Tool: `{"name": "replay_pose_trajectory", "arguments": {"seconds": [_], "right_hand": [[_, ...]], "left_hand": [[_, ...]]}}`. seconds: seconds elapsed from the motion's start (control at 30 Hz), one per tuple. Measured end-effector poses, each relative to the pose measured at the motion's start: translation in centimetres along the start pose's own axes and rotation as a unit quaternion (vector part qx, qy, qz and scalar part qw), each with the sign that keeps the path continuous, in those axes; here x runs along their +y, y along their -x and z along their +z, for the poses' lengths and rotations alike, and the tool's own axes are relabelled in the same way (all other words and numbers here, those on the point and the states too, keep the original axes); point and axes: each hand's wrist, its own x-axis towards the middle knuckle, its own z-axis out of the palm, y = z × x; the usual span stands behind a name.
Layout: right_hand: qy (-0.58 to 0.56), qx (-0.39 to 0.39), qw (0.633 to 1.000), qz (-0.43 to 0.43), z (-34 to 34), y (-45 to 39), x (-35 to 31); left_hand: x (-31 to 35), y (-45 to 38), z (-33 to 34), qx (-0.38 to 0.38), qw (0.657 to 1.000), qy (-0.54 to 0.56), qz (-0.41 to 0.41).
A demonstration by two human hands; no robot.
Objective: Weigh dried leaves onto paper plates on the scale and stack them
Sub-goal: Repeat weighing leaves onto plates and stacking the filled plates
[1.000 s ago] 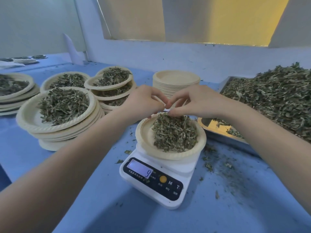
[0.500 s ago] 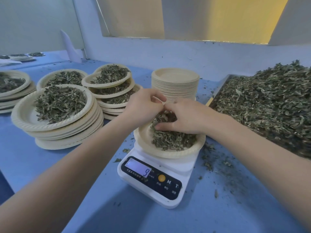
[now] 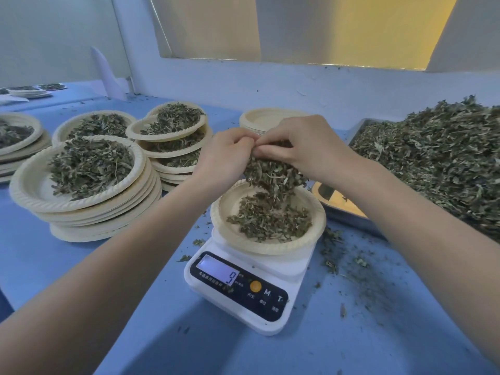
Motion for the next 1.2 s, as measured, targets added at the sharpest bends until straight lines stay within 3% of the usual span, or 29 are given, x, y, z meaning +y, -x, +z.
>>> {"name": "replay_pose_trajectory", "arguments": {"seconds": [0.37,1.2], "right_hand": [[0.012,0.001,1.0,0.023,1.0,0.2,-0.2],[-0.026,0.046,0.998,0.019,0.8,0.3,-0.7]], "left_hand": [[-0.7,0.3,-0.1,-0.023,0.999,0.012,-0.027],[0.0,0.5,0.4,-0.03,0.997,0.064,0.018]]}}
